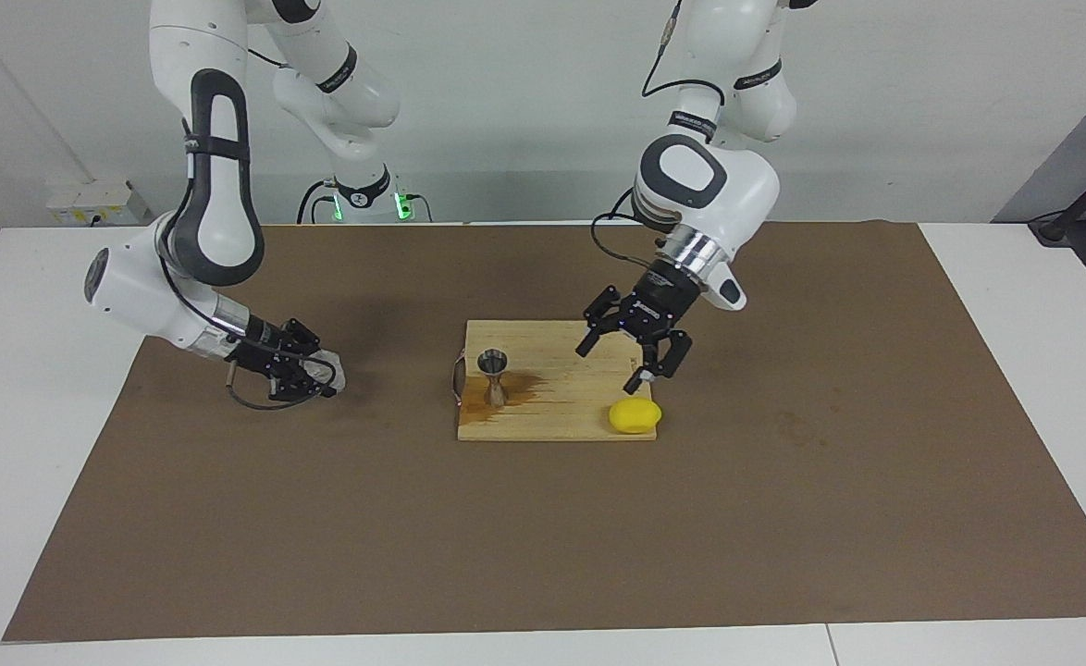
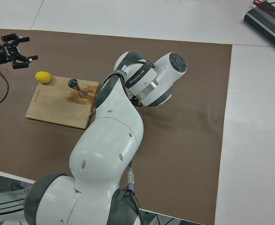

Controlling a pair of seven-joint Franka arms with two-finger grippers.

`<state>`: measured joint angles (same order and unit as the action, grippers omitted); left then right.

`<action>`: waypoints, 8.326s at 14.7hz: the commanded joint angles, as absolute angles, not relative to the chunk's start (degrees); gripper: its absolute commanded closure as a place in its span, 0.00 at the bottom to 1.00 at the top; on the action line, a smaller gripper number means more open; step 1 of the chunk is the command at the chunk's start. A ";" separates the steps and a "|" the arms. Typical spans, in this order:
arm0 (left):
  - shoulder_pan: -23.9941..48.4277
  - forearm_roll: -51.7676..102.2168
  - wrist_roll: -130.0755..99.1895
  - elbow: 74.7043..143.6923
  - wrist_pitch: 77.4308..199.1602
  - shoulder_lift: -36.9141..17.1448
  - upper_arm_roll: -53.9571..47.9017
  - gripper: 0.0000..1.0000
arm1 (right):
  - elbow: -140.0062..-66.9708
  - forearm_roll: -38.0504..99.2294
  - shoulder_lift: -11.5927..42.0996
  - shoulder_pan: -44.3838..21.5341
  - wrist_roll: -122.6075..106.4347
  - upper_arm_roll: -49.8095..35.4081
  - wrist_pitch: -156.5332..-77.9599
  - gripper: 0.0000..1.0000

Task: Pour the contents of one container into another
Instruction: 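Release the cup with the left gripper while the right gripper lifts the glass, then tilt the clear glass cup over the metal cup with the right gripper, then turn the glass cup upright and carry it back with the right gripper, then lower the glass cup onto the table and open the right gripper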

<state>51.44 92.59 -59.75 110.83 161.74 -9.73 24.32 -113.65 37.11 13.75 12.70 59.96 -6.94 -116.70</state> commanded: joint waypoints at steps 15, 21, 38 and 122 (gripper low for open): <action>43.68 27.26 -55.74 105.03 137.13 -5.36 39.64 0.00 | -97.47 7.83 17.05 -12.74 94.22 -6.94 -117.60 1.00; 41.84 23.03 -36.41 104.41 126.48 -3.87 44.21 0.00 | -96.33 -1.74 16.96 -16.35 94.48 -6.85 -113.83 1.00; -0.09 2.46 1.75 95.99 93.63 0.79 0.79 0.00 | -94.39 -20.65 18.02 -21.88 94.22 -7.12 -113.64 1.00; -2.90 0.62 1.85 94.66 87.28 3.52 -6.06 0.00 | -115.66 37.62 18.37 24.43 46.58 -6.50 -115.31 0.00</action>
<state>-2.14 1.44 1.32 92.64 86.00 1.78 -5.52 -115.23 37.08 19.59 23.51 47.30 -6.21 -115.35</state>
